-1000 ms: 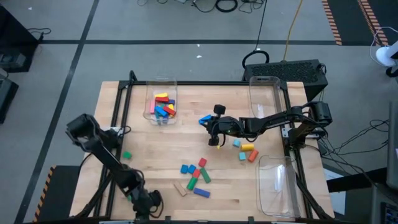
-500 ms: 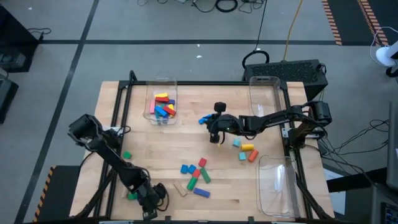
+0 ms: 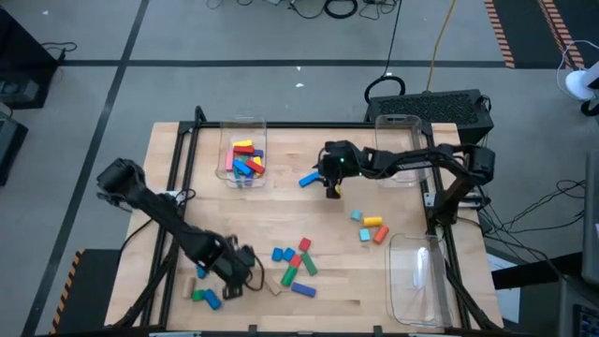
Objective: Sort blocks by size
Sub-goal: Put the blue rectangle block into the top left transparent bin
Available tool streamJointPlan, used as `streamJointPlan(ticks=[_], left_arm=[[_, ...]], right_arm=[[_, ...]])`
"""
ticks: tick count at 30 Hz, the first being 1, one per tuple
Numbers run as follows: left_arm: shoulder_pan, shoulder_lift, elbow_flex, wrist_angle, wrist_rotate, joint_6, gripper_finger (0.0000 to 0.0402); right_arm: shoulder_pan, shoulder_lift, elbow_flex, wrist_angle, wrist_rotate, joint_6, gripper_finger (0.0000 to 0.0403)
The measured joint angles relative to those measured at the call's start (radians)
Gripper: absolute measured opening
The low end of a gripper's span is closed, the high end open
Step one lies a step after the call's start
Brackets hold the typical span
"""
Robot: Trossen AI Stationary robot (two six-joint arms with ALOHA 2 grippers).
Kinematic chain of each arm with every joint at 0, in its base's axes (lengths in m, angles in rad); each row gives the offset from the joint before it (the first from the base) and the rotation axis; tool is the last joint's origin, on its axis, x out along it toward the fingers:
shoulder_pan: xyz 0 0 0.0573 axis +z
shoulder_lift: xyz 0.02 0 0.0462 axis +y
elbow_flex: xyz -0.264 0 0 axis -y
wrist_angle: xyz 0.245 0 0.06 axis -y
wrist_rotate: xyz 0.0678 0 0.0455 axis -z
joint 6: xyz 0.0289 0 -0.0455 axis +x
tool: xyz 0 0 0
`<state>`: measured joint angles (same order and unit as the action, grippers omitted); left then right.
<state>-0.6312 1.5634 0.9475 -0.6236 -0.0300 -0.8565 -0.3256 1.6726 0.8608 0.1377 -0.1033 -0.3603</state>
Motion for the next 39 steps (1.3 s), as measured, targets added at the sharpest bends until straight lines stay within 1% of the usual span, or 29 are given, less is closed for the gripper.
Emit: streamJointPlan(ticks=[3,6,11,13,15,19,23,25,27,29,33,34,37,39], left_arm=[[0.041,-0.075,0.001,-0.074,-0.156,0.088,0.0006],[0.087,-0.141,0.001,-0.100,-0.303,0.177,0.0013],[0.171,-0.208,0.001,-0.098,-0.542,0.292,0.0028],[0.209,-0.221,0.001,-0.099,-0.584,0.329,0.0043],[0.246,-0.226,0.001,-0.098,-0.589,0.369,0.0065],[0.309,-0.225,0.001,-0.099,-0.586,0.432,0.0124],[0.367,-0.225,0.001,-0.091,-0.585,0.511,0.0169],[0.392,-0.225,0.001,-0.088,-0.589,0.548,0.0177],[0.416,-0.225,0.001,-0.074,-0.597,0.577,0.0179],[0.435,-0.225,0.000,-0.040,-0.597,0.619,0.0179],[0.459,-0.225,0.000,0.044,-0.588,0.720,0.0179],[0.465,-0.225,0.000,0.062,-0.583,0.744,0.0179],[0.483,-0.225,0.000,0.106,-0.578,0.792,0.0180],[0.502,-0.225,0.000,0.135,-0.577,0.818,0.0180]], right_arm=[[-0.020,0.039,0.000,-0.005,-0.032,-0.017,0.0210],[-0.032,0.094,0.020,-0.005,-0.037,-0.024,0.0229],[-0.046,0.186,0.101,-0.033,-0.037,-0.023,0.0235],[-0.050,0.221,0.140,-0.054,-0.037,-0.026,0.0235],[-0.055,0.245,0.171,-0.111,-0.045,-0.032,0.0235],[-0.062,0.291,0.226,-0.213,-0.082,-0.070,0.0235],[-0.062,0.306,0.238,-0.236,-0.088,-0.078,0.0229],[-0.061,0.307,0.237,-0.238,-0.089,-0.077,0.0212],[-0.060,0.302,0.235,-0.237,-0.090,-0.064,0.0184],[-0.059,0.300,0.235,-0.233,-0.091,-0.044,0.0145],[-0.057,0.299,0.234,-0.226,-0.094,-0.018,0.0050],[-0.058,0.299,0.234,-0.225,-0.094,-0.011,0.0033],[-0.054,0.299,0.234,-0.216,-0.084,0.036,0.0032],[-0.044,0.299,0.233,-0.205,-0.058,0.064,0.0032]])
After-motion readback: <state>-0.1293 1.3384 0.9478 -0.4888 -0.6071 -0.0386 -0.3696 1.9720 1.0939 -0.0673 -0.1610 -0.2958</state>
